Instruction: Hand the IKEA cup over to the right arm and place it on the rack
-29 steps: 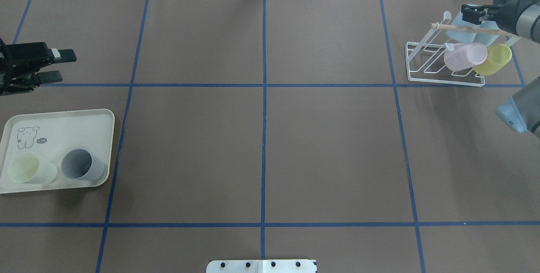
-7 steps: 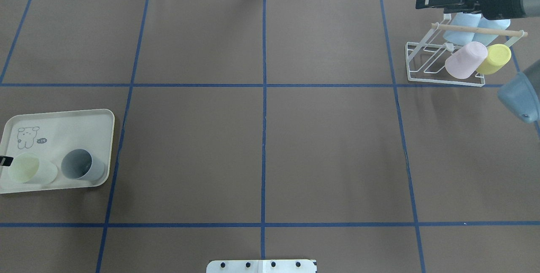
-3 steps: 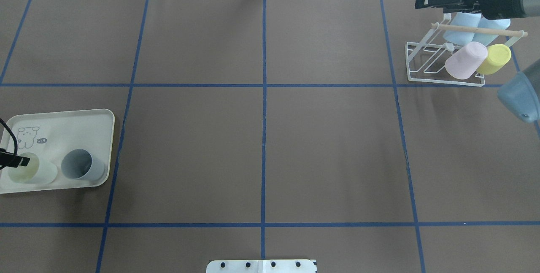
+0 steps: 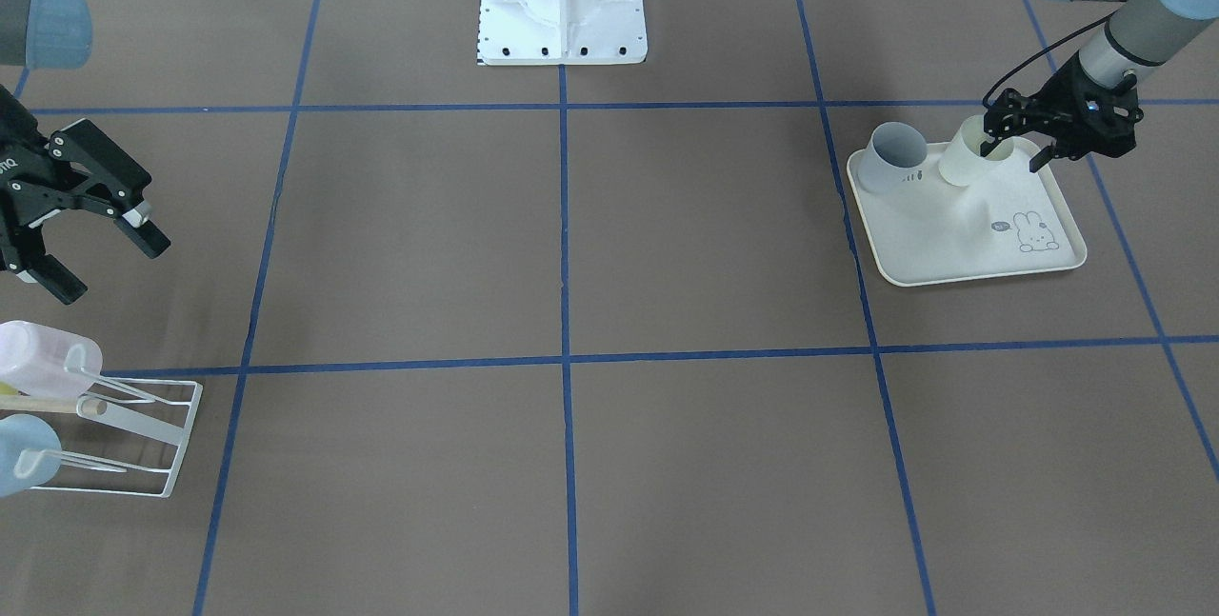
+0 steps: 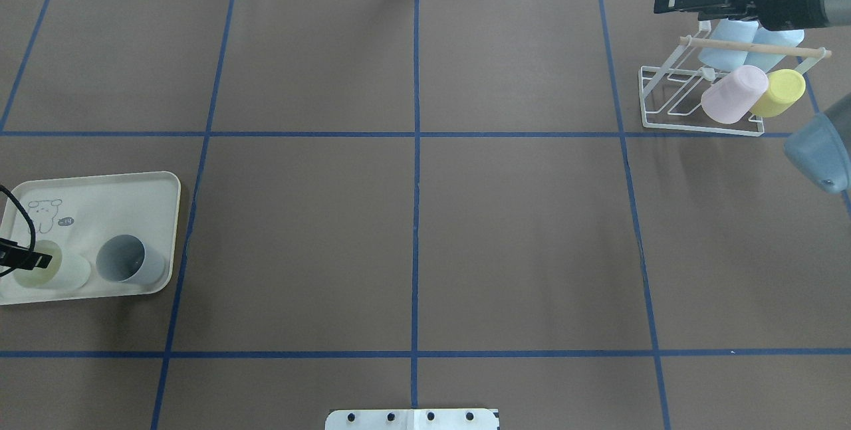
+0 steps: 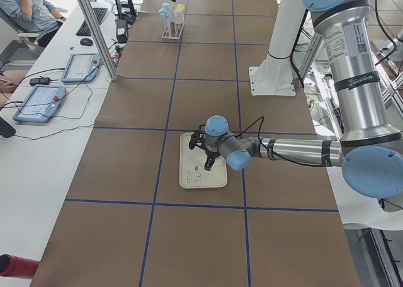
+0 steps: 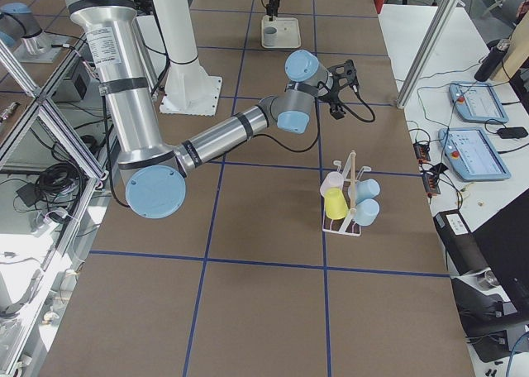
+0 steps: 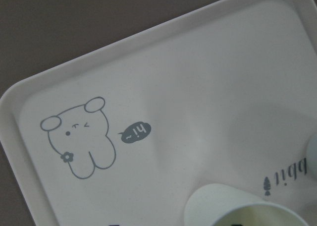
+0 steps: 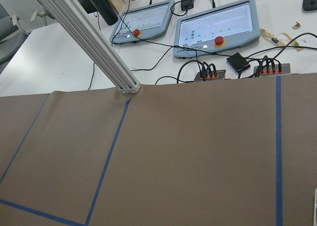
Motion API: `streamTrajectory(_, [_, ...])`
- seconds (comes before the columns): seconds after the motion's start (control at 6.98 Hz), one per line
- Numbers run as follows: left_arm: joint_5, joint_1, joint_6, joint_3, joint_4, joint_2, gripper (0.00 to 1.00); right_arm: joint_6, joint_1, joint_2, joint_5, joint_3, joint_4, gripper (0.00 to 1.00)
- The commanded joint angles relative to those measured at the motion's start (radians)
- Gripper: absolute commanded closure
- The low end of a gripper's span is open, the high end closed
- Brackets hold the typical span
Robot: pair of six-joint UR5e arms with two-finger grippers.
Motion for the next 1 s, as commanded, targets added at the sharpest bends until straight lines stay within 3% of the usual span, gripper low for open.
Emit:
streamTrajectory(0.0, [-0.002, 0.003, 0.0, -0.014, 0.009, 0.008, 0.63, 0.0, 0.0, -0.001, 0.0, 0.003, 0.0, 0.0])
streamTrajectory(0.57, [-0.001, 0.002, 0.0, -0.055, 0.024, 0.037, 0.65, 0.0, 0.0, -0.004, 0.0, 0.006, 0.0, 0.0])
streamTrajectory(0.72, [0.001, 0.002, 0.0, -0.054, 0.027, 0.037, 0.87, 0.002, 0.0, -0.004, 0.0, 0.006, 0.0, 0.0])
streamTrajectory(0.86, [0.01, -0.001, 0.0, -0.063, 0.029, 0.04, 1.0, 0.002, 0.0, -0.004, 0.0, 0.006, 0.0, 0.0])
